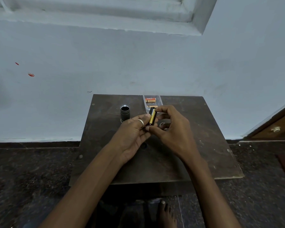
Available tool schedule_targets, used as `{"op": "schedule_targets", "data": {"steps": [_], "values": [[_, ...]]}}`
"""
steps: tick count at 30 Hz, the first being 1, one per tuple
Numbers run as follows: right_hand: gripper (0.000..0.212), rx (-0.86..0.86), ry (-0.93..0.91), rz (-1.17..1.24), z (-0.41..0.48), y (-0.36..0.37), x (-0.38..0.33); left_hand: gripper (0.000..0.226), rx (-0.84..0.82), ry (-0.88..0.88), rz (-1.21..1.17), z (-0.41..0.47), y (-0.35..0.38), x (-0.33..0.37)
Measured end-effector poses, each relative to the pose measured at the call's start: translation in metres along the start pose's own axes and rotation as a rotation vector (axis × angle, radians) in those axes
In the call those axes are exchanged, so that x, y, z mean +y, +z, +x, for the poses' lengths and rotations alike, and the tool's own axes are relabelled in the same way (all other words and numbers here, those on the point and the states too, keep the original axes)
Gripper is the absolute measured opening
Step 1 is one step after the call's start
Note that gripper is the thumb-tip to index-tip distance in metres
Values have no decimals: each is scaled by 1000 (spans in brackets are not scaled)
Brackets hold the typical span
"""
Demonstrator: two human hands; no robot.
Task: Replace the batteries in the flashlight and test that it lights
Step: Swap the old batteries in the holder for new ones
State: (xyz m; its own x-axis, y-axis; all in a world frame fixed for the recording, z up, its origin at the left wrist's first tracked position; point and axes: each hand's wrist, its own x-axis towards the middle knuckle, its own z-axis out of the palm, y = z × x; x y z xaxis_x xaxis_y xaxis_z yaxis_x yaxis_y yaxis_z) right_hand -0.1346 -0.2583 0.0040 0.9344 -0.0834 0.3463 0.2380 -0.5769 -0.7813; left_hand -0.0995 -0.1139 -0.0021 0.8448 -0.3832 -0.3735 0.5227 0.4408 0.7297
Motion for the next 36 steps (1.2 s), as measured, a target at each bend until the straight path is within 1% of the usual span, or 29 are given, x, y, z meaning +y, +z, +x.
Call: {"op": "schedule_targets", "data": {"steps": [8,16,23,29,31,34,36], "values": [[47,2,-34,-67,6,3,-5,20,30,19,56,1,-5,1],[49,-13,-31,-56,5,10,-2,18,79,50,97,-1,-9,1],[51,13,-14,-10,6,11,-1,15,112,74,140,-2,-3,-1],[46,-28,-69,-82,4,6,0,13,136,94,160,-2,-6,0],[42,-17,-101,-113,3,5,0,13,137,103,148,-3,-5,-1],[34,7,-158,-211,1,6,-3,13,140,115,150,-3,-3,-3],[34,-3,-180,-269,0,7,-4,14,148,124,165,-3,-1,-4]]}}
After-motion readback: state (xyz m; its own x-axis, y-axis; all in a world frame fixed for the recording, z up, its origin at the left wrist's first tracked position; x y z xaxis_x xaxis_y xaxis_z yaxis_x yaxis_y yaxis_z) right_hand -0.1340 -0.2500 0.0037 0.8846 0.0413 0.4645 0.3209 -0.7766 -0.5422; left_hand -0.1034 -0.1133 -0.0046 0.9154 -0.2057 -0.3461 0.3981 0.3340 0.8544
